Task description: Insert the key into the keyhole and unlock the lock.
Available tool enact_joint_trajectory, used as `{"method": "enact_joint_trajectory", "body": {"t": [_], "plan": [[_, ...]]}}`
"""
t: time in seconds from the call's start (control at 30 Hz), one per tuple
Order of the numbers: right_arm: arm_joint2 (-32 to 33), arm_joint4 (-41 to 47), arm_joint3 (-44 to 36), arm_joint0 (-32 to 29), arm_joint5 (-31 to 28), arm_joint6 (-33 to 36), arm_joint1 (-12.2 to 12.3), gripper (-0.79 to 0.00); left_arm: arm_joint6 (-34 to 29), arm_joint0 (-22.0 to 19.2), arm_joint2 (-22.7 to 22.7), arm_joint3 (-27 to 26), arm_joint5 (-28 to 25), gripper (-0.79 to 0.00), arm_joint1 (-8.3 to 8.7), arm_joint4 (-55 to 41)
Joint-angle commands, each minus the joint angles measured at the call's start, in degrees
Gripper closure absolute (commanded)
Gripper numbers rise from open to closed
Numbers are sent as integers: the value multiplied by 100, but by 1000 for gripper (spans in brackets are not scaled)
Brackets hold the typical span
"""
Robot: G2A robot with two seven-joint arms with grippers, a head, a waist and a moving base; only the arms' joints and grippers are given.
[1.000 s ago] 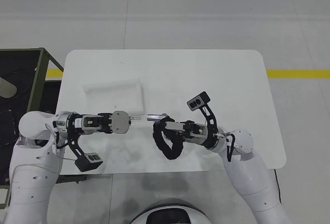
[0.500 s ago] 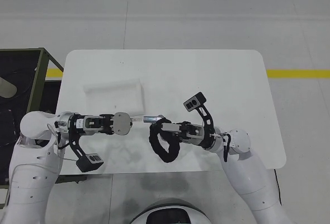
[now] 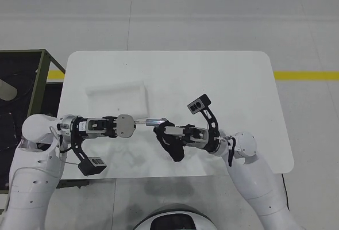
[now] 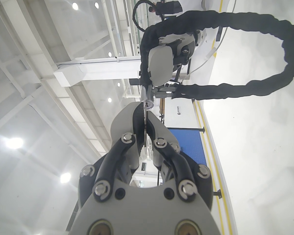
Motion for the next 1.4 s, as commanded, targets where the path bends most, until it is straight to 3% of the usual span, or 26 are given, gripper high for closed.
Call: {"method": "enact_joint_trajectory", "body": {"t": [0.0,1.37], "plan": [[-4,-26,0,2,-13,-2,2,0,1,-2,19,7,0,0,11,-4],[-110,49,104,166,72,239,10,0,59,-17,233,-6,-29,0,236,-193]]}}
